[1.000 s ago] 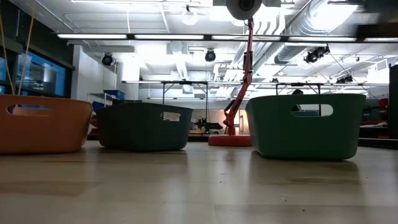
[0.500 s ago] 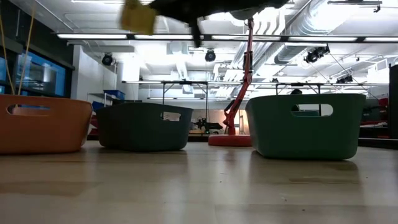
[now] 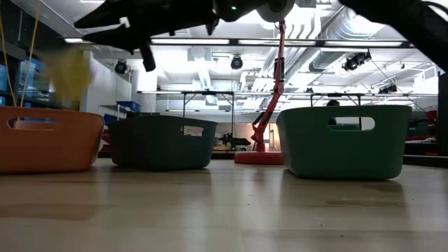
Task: Sort candy
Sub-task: Put the bottom right yellow candy into the orange bin, then put the top right yellow candy into the orange bin
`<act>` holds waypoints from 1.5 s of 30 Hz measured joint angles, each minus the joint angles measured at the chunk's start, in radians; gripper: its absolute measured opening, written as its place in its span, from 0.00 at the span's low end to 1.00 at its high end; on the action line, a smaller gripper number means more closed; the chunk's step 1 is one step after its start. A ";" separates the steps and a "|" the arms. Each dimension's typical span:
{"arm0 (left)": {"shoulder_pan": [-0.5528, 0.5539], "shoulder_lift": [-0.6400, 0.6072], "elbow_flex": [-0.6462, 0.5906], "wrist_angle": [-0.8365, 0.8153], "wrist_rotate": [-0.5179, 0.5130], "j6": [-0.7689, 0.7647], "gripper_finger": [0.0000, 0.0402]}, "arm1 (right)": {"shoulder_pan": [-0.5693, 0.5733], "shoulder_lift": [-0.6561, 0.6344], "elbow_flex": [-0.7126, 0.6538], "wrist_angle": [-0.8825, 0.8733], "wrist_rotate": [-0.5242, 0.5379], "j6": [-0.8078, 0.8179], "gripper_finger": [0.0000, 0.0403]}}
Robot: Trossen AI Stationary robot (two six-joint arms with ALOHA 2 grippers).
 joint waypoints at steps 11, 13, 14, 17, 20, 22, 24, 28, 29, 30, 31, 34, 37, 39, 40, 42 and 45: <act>-0.001 0.000 0.000 -0.001 0.010 0.000 0.00 | -0.041 0.003 0.272 -0.685 0.020 -0.326 0.44; -0.001 -0.001 0.000 -0.001 0.031 0.000 0.00 | -0.053 -0.046 0.225 -0.851 0.057 -0.384 0.44; -0.001 -0.002 0.000 -0.002 0.039 0.000 0.00 | -0.057 -0.068 0.199 -0.937 0.080 -0.407 0.44; -0.001 -0.012 0.000 -0.016 0.056 0.000 0.00 | -0.068 -0.127 0.068 -1.098 0.150 -0.423 0.44; -0.001 -0.013 0.000 -0.022 0.056 0.011 0.00 | -0.078 -0.224 -0.141 -1.108 0.203 -0.388 0.44; -0.001 -0.013 0.000 -0.028 0.056 0.017 0.00 | -0.083 -0.331 -0.302 -1.065 0.248 -0.344 0.44; -0.001 -0.014 0.000 -0.040 0.055 0.017 0.00 | -0.091 -0.455 -0.478 -0.996 0.318 -0.265 0.44; 0.000 -0.013 0.000 -0.075 0.053 0.018 0.00 | -0.126 -0.714 -0.800 -0.890 0.502 -0.024 0.44; 0.000 -0.013 0.000 -0.084 0.046 0.018 0.00 | -0.143 -0.778 -0.864 -0.878 0.538 0.043 0.44; 0.000 -0.013 0.000 -0.092 0.038 0.018 0.00 | -0.162 -0.833 -0.922 -0.871 0.571 0.113 0.44; 0.001 -0.013 0.000 -0.099 0.024 0.018 0.00 | -0.185 -0.877 -0.975 -0.869 0.597 0.183 0.44; 0.006 -0.013 0.000 -0.110 -0.002 0.018 0.00 | -0.270 -0.957 -1.101 -0.865 0.647 0.381 0.44; 0.014 -0.013 0.000 -0.113 -0.010 0.017 0.00 | -0.377 -0.985 -1.179 -0.791 0.664 0.535 0.44; 0.019 -0.013 0.000 -0.113 -0.010 0.005 0.00 | -0.451 -0.970 -1.222 -0.712 0.668 0.595 0.44; 0.022 -0.013 0.000 -0.112 -0.010 -0.007 0.00 | -0.485 -0.962 -1.236 -0.668 0.673 0.627 0.44; 0.024 -0.013 0.000 -0.114 -0.010 -0.027 0.00 | -0.553 -0.948 -1.253 -0.581 0.686 0.702 0.44; 0.024 -0.013 0.000 -0.117 -0.010 -0.047 0.00 | -0.645 -0.915 -1.266 -0.563 0.728 0.823 0.44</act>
